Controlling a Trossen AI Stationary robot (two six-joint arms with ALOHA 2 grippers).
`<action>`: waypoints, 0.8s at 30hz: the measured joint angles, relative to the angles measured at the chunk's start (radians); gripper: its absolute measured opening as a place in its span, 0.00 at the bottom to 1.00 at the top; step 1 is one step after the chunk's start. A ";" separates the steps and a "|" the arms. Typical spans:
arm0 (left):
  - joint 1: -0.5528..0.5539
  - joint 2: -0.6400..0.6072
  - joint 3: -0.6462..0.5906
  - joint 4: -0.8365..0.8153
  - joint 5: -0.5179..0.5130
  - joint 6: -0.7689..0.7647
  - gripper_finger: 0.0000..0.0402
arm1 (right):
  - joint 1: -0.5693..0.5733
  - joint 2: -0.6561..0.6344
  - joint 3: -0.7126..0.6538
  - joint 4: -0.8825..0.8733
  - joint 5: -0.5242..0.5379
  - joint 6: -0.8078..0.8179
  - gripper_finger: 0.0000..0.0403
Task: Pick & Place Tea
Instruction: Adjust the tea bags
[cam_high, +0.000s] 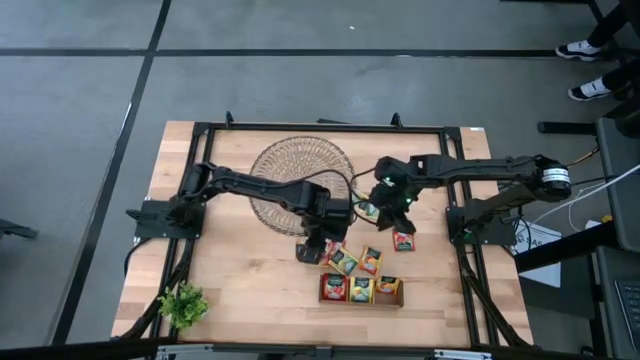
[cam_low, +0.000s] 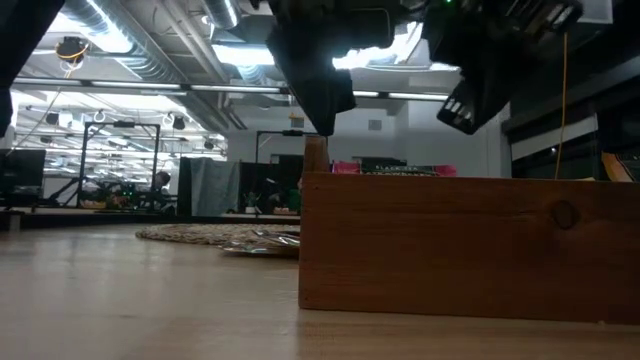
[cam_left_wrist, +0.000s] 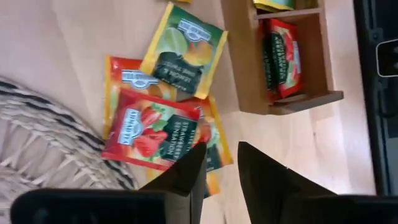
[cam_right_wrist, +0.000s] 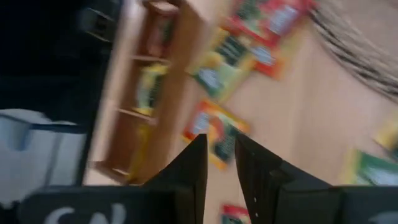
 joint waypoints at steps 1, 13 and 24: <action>0.006 -0.001 -0.003 0.005 0.001 0.004 0.22 | -0.002 -0.014 -0.020 0.023 -0.038 0.000 0.21; 0.038 -0.027 -0.177 0.023 0.013 0.028 0.21 | -0.003 -0.233 -0.339 0.391 0.049 0.331 0.21; 0.059 -0.042 -0.302 0.261 0.031 0.011 0.20 | 0.066 -0.243 -0.400 0.434 0.199 0.419 0.21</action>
